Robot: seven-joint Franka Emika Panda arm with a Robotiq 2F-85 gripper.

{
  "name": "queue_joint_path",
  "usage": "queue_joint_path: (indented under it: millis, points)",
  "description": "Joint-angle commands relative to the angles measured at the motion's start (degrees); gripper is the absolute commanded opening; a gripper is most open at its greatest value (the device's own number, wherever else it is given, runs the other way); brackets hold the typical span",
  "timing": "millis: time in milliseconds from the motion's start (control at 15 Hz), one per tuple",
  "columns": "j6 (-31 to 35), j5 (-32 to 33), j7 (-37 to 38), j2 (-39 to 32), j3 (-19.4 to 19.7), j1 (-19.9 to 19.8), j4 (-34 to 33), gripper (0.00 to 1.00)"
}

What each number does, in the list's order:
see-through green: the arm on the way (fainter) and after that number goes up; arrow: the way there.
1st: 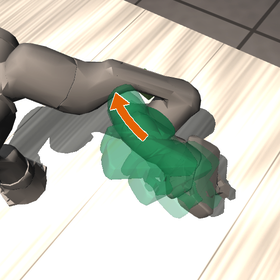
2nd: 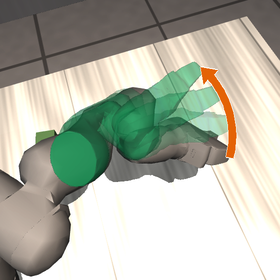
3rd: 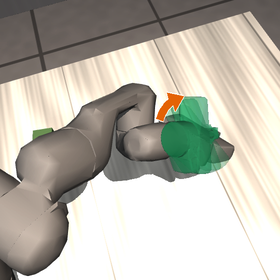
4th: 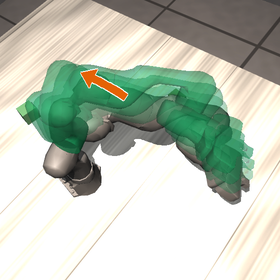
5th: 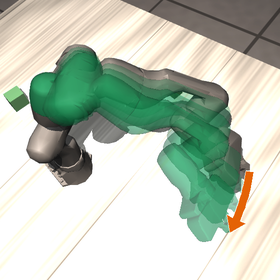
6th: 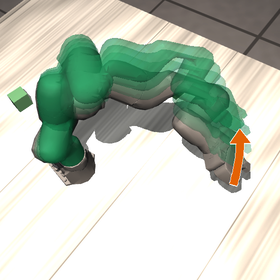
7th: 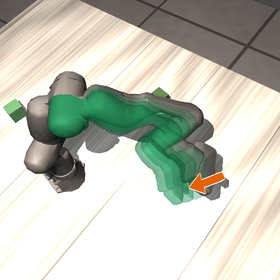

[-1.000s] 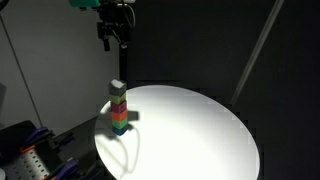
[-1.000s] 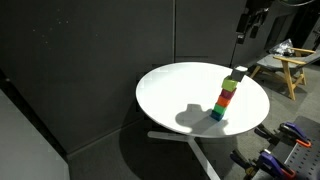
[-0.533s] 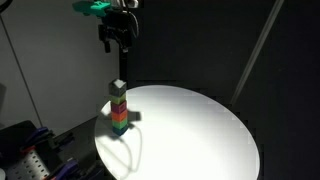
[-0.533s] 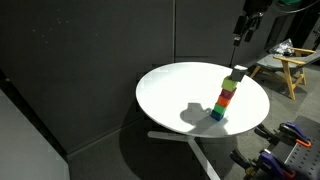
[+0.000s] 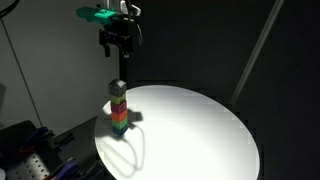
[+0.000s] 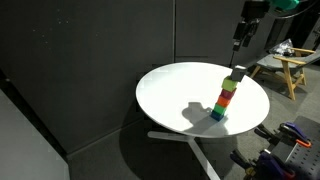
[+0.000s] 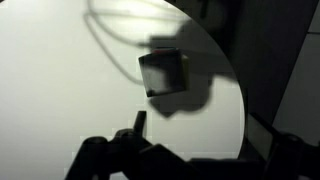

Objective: Take the purple block off of the stack of blocks

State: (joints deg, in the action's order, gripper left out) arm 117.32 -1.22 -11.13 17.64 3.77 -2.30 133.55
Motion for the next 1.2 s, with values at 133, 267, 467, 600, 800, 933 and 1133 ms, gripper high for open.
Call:
queue_joint_path:
  millis: [133,267,467,600,800,933,1133]
  points:
    - [2.41,-0.68,-5.61,-1.5,0.76,1.26,0.18,1.0]
    - [2.85,-0.4,-6.72,-2.2,0.74,1.35,0.22,1.0]
    - [2.95,0.13,-7.17,-2.99,0.65,1.18,0.37,1.0]
    - [2.92,0.67,-6.84,-3.12,0.55,0.94,0.68,1.0]
    - [2.79,1.08,-6.47,-3.09,0.64,0.68,1.17,1.0]
    - [2.67,1.33,-6.47,-3.06,0.91,0.49,1.49,1.0]
    - [2.58,1.5,-6.44,-2.93,1.46,0.14,2.16,1.0]
